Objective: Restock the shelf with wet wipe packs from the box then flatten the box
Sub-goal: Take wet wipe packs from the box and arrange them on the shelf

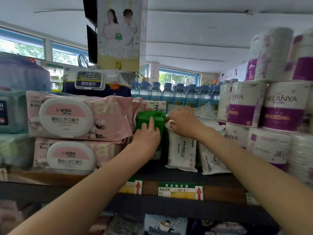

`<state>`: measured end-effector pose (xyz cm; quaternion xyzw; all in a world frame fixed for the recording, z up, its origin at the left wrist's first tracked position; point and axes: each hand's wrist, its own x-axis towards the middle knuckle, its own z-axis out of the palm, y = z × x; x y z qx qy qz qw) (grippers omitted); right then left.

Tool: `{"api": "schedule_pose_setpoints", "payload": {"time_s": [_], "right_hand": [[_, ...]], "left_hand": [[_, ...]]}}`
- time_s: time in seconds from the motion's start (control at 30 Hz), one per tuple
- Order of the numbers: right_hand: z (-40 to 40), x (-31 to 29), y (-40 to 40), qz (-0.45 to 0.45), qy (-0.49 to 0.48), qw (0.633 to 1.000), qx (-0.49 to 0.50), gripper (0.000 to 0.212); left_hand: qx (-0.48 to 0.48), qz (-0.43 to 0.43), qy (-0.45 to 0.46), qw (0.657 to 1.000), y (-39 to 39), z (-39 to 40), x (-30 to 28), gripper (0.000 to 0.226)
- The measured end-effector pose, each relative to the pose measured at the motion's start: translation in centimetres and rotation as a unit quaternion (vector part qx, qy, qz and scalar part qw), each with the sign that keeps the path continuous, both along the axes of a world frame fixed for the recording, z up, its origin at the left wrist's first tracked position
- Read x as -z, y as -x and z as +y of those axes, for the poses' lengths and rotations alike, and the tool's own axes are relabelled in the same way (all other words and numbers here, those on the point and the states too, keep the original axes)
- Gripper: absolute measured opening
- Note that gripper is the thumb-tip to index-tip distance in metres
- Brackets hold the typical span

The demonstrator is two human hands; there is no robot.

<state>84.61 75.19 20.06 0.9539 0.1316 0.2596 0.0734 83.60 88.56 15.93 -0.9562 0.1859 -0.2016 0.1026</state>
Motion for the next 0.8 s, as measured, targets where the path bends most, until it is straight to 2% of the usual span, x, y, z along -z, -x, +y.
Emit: {"api": "schedule_pose_setpoints", "payload": {"time_s": [0.07,0.13,0.33,0.43,0.47,0.5,0.53,0.6,0.7,0.73,0.8], "right_hand": [[0.2,0.2,-1.0,0.058,-0.046,0.997,-0.013,0.041],[0.7,0.2,-1.8,0.078,-0.066,0.994,-0.027,0.046],[0.8,-1.5,-1.9,0.064,-0.087,0.994,-0.023,0.044],[0.5,-2.3,-0.8,0.041,-0.133,0.99,-0.041,0.039],[0.6,-2.6,-0.1,0.038,-0.157,0.984,-0.071,0.036],[0.8,-2.9,0.7,0.032,-0.187,0.976,-0.105,0.033],[1.2,-3.3,1.5,0.021,-0.222,0.965,-0.137,0.03],[2.4,-3.7,3.0,-0.003,-0.308,0.932,-0.193,0.027],[5.6,-3.3,4.9,0.033,-0.397,0.882,-0.252,0.025],[6.9,-3.1,5.3,0.059,-0.396,0.879,-0.259,0.029],[9.4,-2.6,5.6,0.104,-0.408,0.87,-0.255,0.049]], "left_hand": [[-0.015,-0.005,-0.009,1.0,-0.8,-0.5,0.6,0.059],[-0.033,0.008,-0.024,0.999,-1.2,-1.0,0.9,0.059],[-0.077,0.074,-0.022,0.994,-0.7,-1.5,0.6,0.077],[-0.053,0.065,0.033,0.996,0.9,-0.9,0.2,0.071],[-0.015,0.028,0.061,0.998,1.7,-0.4,0.1,0.061],[0.047,-0.051,0.088,0.994,2.4,0.2,0.0,0.051],[0.108,-0.147,0.099,0.978,2.9,1.0,-0.1,0.042],[0.178,-0.276,0.121,0.937,3.6,2.9,-0.1,0.032],[0.165,-0.359,0.169,0.903,4.3,6.2,-0.6,0.029],[0.156,-0.382,0.188,0.891,4.6,7.4,-0.9,0.029],[0.14,-0.415,0.226,0.87,5.2,10.0,-1.4,0.028]]}}
